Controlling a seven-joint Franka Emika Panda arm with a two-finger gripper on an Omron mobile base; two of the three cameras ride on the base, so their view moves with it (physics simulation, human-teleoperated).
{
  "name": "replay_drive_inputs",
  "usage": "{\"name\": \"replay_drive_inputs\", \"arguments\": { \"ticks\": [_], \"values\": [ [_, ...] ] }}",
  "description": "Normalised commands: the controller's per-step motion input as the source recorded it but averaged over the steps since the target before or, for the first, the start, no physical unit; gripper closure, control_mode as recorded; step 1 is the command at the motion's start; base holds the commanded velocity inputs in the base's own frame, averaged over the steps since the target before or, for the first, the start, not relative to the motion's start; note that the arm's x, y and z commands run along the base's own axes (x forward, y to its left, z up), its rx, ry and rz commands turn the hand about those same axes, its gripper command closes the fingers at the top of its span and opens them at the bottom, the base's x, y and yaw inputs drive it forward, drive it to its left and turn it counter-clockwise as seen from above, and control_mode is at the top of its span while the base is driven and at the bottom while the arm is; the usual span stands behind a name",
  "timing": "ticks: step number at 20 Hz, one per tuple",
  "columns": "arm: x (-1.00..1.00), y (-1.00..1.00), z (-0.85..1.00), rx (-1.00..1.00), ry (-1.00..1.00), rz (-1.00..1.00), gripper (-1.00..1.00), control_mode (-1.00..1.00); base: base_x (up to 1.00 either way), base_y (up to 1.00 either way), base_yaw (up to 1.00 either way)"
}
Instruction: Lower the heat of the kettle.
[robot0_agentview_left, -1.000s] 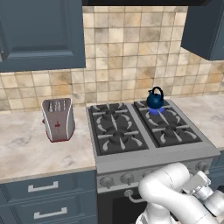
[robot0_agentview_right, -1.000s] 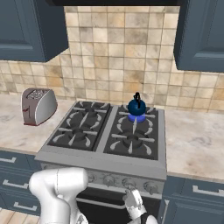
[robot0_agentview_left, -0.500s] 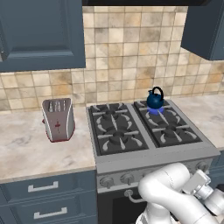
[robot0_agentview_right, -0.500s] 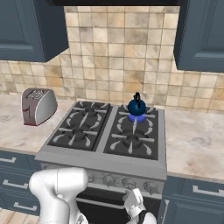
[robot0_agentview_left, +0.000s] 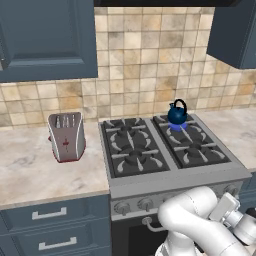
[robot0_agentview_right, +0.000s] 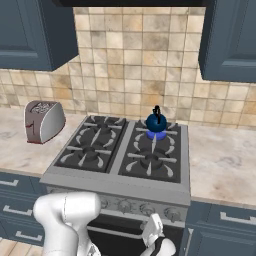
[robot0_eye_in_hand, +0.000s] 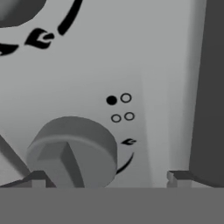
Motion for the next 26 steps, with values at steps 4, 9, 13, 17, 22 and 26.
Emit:
{"name": "replay_drive_inputs", "arguments": {
  "ticks": [4,9,13,17,22,26],
  "values": [
    [0.26,-0.35,0.0,0.05,-0.03,0.0,-1.0,-1.0,0.0,0.0,0.0],
    [0.26,-0.35,0.01,0.04,0.0,0.0,1.0,-1.0,0.0,0.0,0.0],
    [0.23,-0.23,0.04,0.03,0.0,0.0,1.0,-1.0,0.0,0.0,0.0],
    [0.23,-0.23,0.0,0.04,0.0,0.0,1.0,-1.0,0.0,0.0,0.0],
    [0.08,-0.16,0.07,0.01,0.0,0.0,1.0,-1.0,0.0,0.0,0.0],
    [0.05,-0.14,0.14,0.0,0.0,0.0,1.0,-1.0,0.0,0.0,0.0]
  ]
}}
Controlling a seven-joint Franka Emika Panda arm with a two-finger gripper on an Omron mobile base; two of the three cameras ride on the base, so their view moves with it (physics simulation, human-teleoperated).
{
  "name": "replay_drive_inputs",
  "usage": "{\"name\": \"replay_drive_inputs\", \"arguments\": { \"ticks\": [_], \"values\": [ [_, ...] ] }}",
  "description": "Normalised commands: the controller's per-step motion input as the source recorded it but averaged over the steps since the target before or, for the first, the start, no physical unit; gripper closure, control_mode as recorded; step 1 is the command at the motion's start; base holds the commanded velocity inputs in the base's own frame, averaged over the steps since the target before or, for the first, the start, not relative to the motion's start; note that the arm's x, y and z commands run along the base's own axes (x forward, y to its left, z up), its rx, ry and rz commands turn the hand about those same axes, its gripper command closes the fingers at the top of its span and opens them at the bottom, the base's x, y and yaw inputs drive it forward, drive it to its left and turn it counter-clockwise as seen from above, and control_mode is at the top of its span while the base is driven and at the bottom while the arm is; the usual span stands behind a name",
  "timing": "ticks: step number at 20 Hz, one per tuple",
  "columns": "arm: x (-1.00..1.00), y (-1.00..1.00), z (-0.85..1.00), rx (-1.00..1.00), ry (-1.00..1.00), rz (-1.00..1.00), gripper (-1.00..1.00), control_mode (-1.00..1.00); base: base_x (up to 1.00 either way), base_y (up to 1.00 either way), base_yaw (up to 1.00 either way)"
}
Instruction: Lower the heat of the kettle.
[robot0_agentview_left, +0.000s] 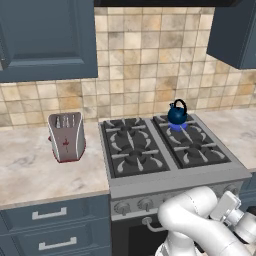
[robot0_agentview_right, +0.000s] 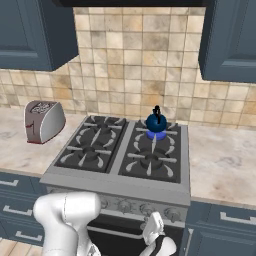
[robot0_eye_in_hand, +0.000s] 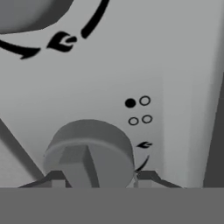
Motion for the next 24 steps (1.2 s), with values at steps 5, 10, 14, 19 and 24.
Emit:
{"name": "replay_drive_inputs", "arguments": {
  "ticks": [5,10,14,19,24],
  "values": [
    [0.01,-0.32,0.4,0.0,0.01,-0.01,1.0,-1.0,0.0,0.0,0.0],
    [0.0,-0.17,0.05,0.0,0.0,-0.05,1.0,-1.0,0.0,0.0,0.0],
    [0.0,-0.06,0.0,0.03,0.0,0.0,1.0,-1.0,0.0,0.0,0.0],
    [0.0,0.0,0.01,0.13,0.0,-0.03,1.0,-1.0,0.0,0.0,0.0],
    [0.0,-0.02,0.13,0.26,0.0,-0.03,1.0,-1.0,0.0,0.0,0.0]
  ]
}}
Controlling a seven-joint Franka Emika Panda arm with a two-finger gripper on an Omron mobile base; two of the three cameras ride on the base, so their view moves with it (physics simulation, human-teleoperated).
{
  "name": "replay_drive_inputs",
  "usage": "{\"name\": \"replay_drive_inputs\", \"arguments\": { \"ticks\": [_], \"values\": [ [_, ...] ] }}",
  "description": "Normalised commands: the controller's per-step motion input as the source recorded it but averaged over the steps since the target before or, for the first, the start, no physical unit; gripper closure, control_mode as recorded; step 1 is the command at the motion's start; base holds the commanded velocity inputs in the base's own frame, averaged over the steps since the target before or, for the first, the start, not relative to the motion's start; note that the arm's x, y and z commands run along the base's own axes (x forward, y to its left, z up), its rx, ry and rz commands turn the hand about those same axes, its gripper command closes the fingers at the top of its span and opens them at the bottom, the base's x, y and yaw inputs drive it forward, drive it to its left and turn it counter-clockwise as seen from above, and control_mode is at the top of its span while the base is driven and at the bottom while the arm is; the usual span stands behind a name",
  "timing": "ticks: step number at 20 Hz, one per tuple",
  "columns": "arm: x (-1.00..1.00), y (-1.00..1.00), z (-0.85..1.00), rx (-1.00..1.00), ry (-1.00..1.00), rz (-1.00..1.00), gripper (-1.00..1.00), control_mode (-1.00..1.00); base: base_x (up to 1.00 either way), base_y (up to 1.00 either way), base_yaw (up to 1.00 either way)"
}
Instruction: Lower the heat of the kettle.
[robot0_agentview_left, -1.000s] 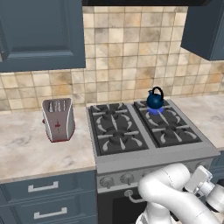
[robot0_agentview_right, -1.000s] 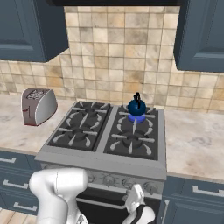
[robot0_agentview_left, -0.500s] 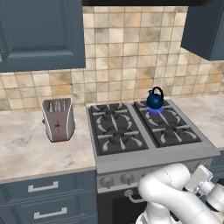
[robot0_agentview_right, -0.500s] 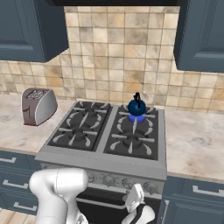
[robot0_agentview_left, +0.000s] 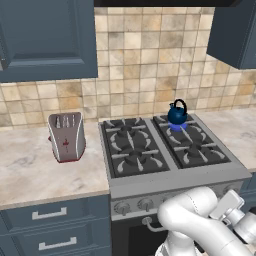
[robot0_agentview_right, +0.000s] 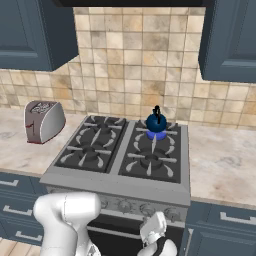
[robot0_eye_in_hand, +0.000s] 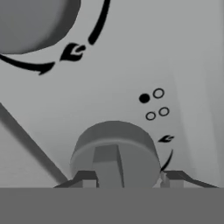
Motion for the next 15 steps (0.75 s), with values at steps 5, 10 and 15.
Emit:
{"name": "replay_drive_inputs", "arguments": {
  "ticks": [5,10,15],
  "values": [
    [0.0,-0.12,0.13,0.34,0.0,-0.03,1.0,-1.0,0.0,0.0,0.0],
    [0.0,-0.09,0.18,0.3,-0.01,-0.04,1.0,-1.0,0.0,0.0,0.0],
    [0.0,-0.04,0.2,0.28,0.0,-0.08,1.0,-1.0,0.0,0.0,0.0]
  ]
}}
